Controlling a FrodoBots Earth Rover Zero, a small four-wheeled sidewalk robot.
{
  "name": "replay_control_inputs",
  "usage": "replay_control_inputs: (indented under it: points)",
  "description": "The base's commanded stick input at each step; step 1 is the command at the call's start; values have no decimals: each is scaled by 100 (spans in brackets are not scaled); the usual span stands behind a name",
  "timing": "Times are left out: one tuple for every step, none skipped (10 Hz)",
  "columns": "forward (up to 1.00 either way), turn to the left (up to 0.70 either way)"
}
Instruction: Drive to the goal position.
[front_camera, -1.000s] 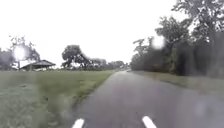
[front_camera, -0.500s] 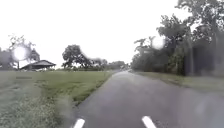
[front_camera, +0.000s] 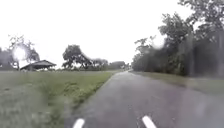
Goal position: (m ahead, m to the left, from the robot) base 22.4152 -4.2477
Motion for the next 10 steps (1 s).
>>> replay_control_inputs:
  points:
    - [70,0]
    - [70,0]
    - [70,0]
    - [70,0]
    - [70,0]
    - [70,0]
    - [70,0]
    - [70,0]
    - [70,0]
    - [70,0]
